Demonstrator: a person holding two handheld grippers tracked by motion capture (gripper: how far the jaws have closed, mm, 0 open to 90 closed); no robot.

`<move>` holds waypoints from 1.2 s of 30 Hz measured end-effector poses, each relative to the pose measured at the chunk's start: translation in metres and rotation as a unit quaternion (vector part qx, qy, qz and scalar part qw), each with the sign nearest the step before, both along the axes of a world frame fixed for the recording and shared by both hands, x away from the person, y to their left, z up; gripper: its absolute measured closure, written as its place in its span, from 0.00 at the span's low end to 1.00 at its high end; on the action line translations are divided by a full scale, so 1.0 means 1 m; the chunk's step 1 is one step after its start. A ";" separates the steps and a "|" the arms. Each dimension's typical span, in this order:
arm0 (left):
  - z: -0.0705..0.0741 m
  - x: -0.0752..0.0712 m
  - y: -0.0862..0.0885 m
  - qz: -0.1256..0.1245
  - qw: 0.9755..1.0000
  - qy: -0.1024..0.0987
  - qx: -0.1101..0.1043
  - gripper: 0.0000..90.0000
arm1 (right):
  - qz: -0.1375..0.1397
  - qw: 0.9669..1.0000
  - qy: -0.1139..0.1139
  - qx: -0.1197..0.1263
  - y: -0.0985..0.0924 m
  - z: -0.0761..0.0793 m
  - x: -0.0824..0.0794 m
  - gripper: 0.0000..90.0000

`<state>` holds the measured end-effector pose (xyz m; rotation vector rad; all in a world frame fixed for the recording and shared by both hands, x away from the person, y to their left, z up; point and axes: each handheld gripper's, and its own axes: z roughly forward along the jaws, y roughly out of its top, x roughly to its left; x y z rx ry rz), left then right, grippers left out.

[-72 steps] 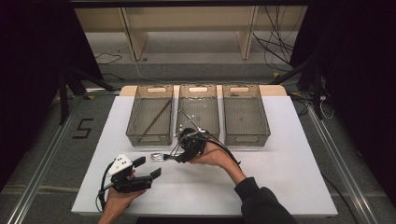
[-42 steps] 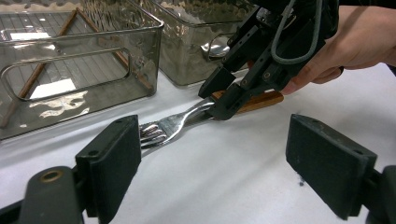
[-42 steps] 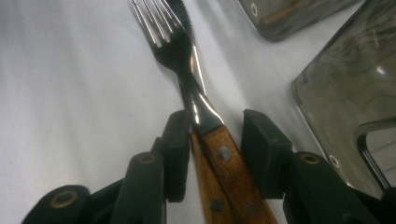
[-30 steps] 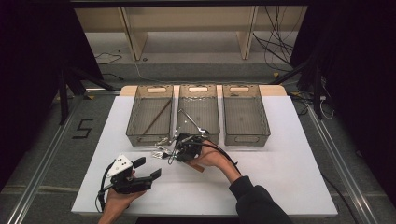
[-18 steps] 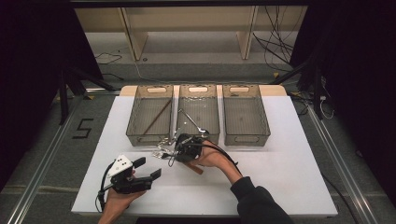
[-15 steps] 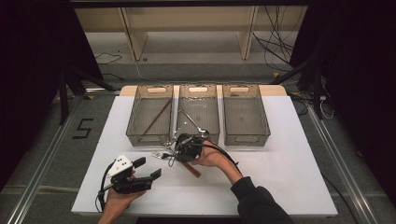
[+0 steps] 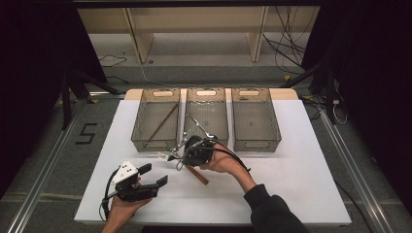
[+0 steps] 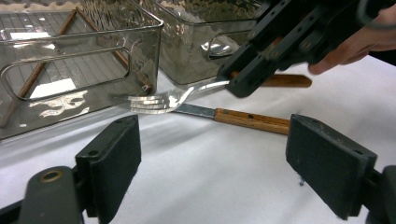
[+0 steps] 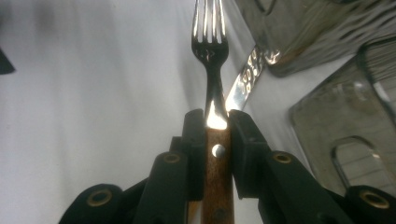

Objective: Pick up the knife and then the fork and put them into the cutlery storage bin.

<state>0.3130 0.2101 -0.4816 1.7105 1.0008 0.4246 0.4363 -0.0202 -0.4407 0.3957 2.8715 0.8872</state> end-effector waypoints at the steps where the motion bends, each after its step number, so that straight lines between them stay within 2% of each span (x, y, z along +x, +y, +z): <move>1: 0.000 0.000 0.000 0.000 1.000 0.000 0.000 0.20 | -0.002 1.000 0.000 0.003 -0.002 0.003 -0.001 0.87; 6: 0.000 0.000 0.000 0.001 1.000 0.001 0.001 0.20 | -0.007 1.000 -0.006 0.026 -0.014 0.018 -0.001 0.87; 10: 0.000 0.000 0.000 0.001 1.000 0.000 0.000 0.20 | -0.023 0.999 -0.012 0.047 -0.029 0.033 0.000 0.87; 15: 0.000 0.000 0.000 0.000 1.000 0.000 0.002 0.20 | -0.054 0.997 -0.014 0.060 -0.051 0.052 0.006 0.87; 23: 0.000 0.000 0.000 -0.001 1.000 0.001 0.003 0.20 | -0.101 0.992 -0.026 0.070 -0.085 0.069 0.017 0.87; 27: 0.000 0.000 0.000 -0.001 1.000 0.001 0.003 0.20 | -0.126 0.989 -0.031 0.074 -0.101 0.072 0.024 0.87; 30: 0.000 0.000 0.000 -0.001 1.000 0.001 0.003 0.20 | -0.154 0.985 -0.029 0.073 -0.112 0.073 0.031 0.87; 36: -0.001 0.001 0.000 0.000 1.000 0.001 0.002 0.20 | -0.189 0.979 -0.031 0.075 -0.133 0.075 0.043 0.87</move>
